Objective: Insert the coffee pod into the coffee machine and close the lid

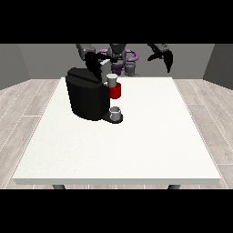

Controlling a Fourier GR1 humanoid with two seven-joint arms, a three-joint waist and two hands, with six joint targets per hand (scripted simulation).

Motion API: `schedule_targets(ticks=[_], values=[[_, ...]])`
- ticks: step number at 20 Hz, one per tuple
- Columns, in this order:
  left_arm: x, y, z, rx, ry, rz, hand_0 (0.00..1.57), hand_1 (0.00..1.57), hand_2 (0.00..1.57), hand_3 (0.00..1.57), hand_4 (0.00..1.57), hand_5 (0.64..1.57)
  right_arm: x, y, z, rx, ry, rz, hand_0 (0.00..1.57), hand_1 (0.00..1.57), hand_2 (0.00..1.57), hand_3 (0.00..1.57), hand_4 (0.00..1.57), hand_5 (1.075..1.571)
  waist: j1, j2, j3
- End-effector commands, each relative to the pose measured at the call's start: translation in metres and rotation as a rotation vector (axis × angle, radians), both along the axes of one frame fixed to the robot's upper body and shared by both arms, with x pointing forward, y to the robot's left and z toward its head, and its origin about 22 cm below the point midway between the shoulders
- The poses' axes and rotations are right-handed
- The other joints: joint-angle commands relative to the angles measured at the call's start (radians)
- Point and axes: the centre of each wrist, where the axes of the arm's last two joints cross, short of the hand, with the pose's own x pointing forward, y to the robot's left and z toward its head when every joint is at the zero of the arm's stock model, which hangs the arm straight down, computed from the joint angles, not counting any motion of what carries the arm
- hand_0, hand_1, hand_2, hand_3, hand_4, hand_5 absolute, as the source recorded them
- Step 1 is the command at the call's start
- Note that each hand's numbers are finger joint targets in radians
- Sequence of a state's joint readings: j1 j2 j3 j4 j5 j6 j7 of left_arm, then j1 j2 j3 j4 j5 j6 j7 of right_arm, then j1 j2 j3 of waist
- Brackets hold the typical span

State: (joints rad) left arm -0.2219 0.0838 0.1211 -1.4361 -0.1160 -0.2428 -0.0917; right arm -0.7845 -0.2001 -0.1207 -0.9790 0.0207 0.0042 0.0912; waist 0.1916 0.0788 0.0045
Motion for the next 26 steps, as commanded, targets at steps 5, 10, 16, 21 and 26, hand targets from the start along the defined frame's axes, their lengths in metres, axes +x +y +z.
schedule_targets(ticks=[5,10,16,21,26], values=[[0.008,0.002,0.009,0.013,-0.051,-0.024,0.00,0.00,0.00,0.00,0.33,1.571,0.011,0.037,0.046,-0.047,-0.108,0.093,0.00,0.00,0.00,0.00,0.00,1.571,0.058,0.042,-0.0046],[0.013,-0.007,0.014,-0.002,-0.037,-0.039,0.00,0.00,0.00,0.00,0.40,1.571,0.008,0.048,0.057,-0.156,-0.138,0.073,0.00,0.00,0.00,0.00,0.10,1.571,0.100,0.041,-0.0046],[0.019,-0.021,0.018,0.005,-0.066,-0.090,0.00,0.00,0.00,0.00,0.40,1.571,0.004,0.057,0.087,-0.177,-0.184,0.055,0.00,0.00,0.00,0.00,0.26,1.571,0.144,0.061,-0.0044],[0.028,-0.019,0.027,-0.002,-0.111,-0.126,0.00,0.00,0.00,0.00,0.42,1.571,0.001,0.052,0.117,-0.185,-0.233,0.035,0.00,0.00,0.00,0.00,0.13,1.571,0.183,0.121,-0.0046],[0.033,-0.035,0.033,-0.022,-0.120,-0.190,0.00,0.00,0.00,0.00,0.37,1.571,-0.008,0.047,0.152,-0.202,-0.260,-0.031,0.00,0.00,0.00,0.00,0.05,1.571,0.266,0.146,-0.0053]])
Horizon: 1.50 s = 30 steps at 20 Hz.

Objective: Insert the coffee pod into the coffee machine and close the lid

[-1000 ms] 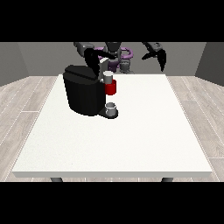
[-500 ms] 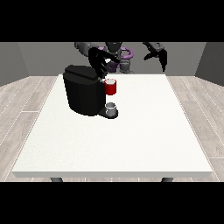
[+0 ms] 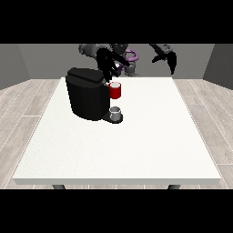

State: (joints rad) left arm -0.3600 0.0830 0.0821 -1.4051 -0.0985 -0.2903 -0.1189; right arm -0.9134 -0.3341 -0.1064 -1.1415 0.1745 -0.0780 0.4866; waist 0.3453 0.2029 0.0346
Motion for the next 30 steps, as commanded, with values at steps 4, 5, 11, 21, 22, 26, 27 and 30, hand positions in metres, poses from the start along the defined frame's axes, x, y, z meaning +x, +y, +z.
schedule_targets(ticks=[4,5,11,21,22,26,27,30], values=[[0.012,-0.021,0.020,-0.009,-0.054,-0.075,0.00,0.00,0.00,0.00,0.38,1.571,-0.014,0.055,0.070,-0.055,-0.269,0.193,0.00,0.00,0.00,0.00,0.00,1.571,0.169,0.067,-0.0347],[0.011,-0.018,0.018,-0.018,-0.074,-0.081,0.00,0.00,0.00,0.00,0.36,1.571,-0.015,0.050,0.076,-0.043,-0.306,0.211,0.00,0.00,0.00,0.00,0.00,1.571,0.157,0.087,-0.0347],[0.025,-0.013,0.052,-0.001,-0.112,-0.103,0.00,0.00,0.00,0.00,0.28,1.571,-0.007,0.082,0.084,-0.073,-0.382,0.248,0.00,0.00,0.00,0.00,0.00,1.571,0.168,0.137,-0.0350],[0.011,-0.024,0.047,0.017,-0.122,-0.150,0.00,0.00,0.00,0.00,0.32,1.571,0.017,0.074,0.095,-0.011,-0.381,0.277,0.00,0.00,0.00,0.00,0.10,1.571,0.175,0.159,-0.0351],[0.021,-0.017,0.062,0.004,-0.108,-0.131,0.00,0.00,0.00,0.00,0.33,1.571,0.016,0.086,0.086,-0.008,-0.379,0.321,0.00,0.00,0.00,0.00,0.00,1.571,0.143,0.150,-0.0349],[0.007,-0.034,0.044,0.006,-0.104,-0.118,0.00,0.00,0.00,0.00,0.27,1.571,0.018,0.110,0.060,-0.002,-0.382,0.362,0.00,0.00,0.00,0.00,0.00,1.571,0.132,0.113,-0.0349],[-0.001,-0.025,0.029,0.006,-0.080,-0.096,0.00,0.00,0.00,0.00,0.27,1.571,0.018,0.105,0.042,0.027,-0.395,0.397,0.00,0.00,0.00,0.00,0.00,1.571,0.106,0.093,-0.0346],[0.005,-0.009,0.028,-0.005,-0.042,-0.038,0.00,0.00,0.00,0.00,0.27,1.571,0.009,0.134,0.026,0.024,-0.416,0.485,0.00,0.00,0.00,0.00,0.17,1.571,0.055,0.055,-0.0347]])
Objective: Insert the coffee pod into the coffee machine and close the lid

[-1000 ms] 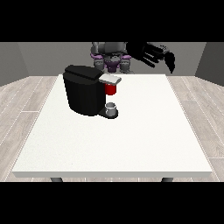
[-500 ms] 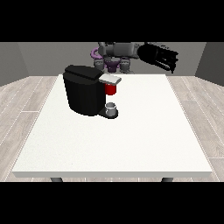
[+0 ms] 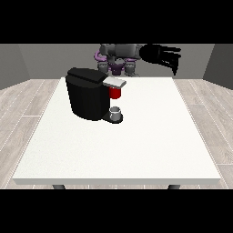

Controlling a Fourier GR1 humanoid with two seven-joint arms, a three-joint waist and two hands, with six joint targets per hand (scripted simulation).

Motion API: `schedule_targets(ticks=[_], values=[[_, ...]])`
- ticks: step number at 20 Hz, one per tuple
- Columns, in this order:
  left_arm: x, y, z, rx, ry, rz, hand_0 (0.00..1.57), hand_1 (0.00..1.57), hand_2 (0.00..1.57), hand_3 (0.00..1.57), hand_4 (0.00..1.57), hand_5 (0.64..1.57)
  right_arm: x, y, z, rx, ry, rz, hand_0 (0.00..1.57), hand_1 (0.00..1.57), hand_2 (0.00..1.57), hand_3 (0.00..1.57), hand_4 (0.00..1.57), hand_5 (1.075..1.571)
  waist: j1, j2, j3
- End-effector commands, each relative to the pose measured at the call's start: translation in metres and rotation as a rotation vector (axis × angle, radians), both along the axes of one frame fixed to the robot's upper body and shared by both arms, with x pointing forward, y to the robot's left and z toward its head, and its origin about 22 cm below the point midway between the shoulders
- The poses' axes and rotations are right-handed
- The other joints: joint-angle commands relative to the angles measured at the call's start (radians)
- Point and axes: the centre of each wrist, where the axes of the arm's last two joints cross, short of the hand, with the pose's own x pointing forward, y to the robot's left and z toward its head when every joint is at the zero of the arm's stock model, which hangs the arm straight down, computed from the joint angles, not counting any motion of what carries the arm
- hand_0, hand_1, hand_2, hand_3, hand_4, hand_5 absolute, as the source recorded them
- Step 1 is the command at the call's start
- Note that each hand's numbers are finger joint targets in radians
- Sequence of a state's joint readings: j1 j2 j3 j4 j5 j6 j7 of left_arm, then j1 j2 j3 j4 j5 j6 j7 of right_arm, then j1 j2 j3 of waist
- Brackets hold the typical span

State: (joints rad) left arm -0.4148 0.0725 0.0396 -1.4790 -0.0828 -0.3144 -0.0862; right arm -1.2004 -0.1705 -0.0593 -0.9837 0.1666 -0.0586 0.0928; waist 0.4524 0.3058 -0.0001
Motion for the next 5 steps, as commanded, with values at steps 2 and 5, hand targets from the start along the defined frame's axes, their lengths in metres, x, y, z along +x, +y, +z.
schedule_targets(ticks=[2,5], values=[[-0.013,0.028,-0.033,-0.042,0.120,0.069,0.00,0.00,0.00,0.00,0.27,1.571,-0.014,0.039,-0.061,0.028,0.069,0.143,0.00,0.00,0.00,0.00,0.18,1.571,-0.084,-0.123,-0.0001],[-0.019,0.029,-0.053,-0.036,0.142,0.118,0.00,0.00,0.00,0.00,0.27,1.571,-0.025,0.048,-0.090,0.043,0.077,0.207,0.00,0.00,0.00,0.00,0.26,1.571,-0.144,-0.146,0.0000]])
